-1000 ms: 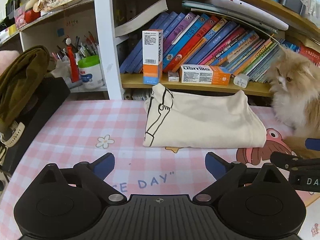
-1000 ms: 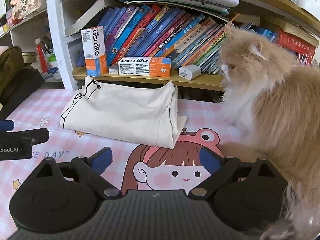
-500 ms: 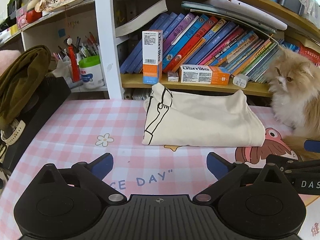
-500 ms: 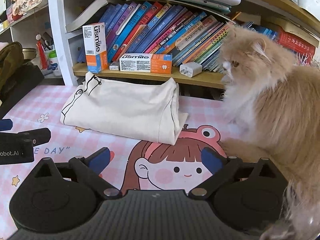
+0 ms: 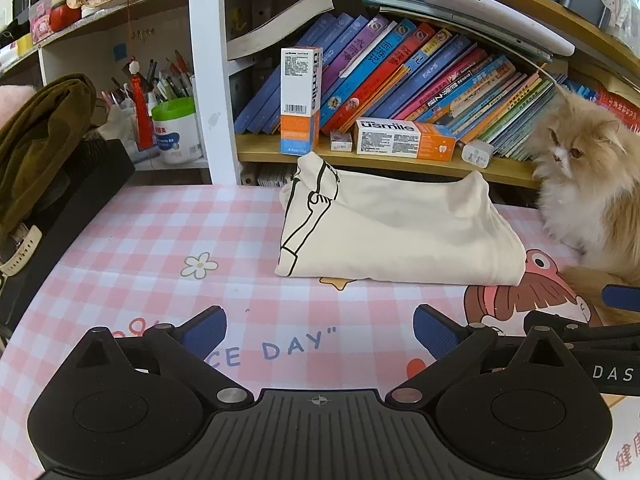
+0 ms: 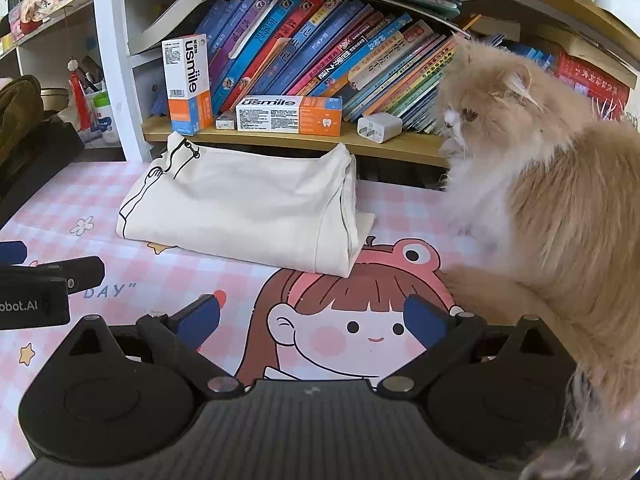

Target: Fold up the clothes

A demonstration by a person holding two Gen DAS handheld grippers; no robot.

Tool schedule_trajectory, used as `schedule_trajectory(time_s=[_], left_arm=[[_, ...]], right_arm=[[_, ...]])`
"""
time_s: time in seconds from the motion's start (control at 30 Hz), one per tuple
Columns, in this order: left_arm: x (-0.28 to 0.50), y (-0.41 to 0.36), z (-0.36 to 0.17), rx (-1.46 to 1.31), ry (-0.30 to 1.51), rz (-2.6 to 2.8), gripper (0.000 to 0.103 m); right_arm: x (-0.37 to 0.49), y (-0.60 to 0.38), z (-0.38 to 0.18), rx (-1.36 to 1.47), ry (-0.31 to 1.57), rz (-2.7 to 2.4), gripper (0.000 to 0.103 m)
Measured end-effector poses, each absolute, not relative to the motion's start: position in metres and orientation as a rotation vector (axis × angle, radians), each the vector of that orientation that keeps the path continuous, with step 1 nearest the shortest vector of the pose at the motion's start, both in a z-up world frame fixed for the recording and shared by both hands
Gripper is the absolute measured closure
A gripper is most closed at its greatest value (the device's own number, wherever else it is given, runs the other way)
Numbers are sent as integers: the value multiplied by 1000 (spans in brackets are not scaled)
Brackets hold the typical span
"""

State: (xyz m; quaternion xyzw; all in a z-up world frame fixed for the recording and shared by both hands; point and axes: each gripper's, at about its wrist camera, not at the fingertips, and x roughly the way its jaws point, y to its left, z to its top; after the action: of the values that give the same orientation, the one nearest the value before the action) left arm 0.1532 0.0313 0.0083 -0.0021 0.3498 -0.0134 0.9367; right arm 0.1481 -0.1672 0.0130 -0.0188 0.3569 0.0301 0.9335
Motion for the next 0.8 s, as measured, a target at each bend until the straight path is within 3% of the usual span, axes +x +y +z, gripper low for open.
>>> schedule_trajectory(time_s=[0.8], left_arm=[[151,28,4,-4,720,-44,2]], right_arm=[[147,-167,10,-21,745,55,4]])
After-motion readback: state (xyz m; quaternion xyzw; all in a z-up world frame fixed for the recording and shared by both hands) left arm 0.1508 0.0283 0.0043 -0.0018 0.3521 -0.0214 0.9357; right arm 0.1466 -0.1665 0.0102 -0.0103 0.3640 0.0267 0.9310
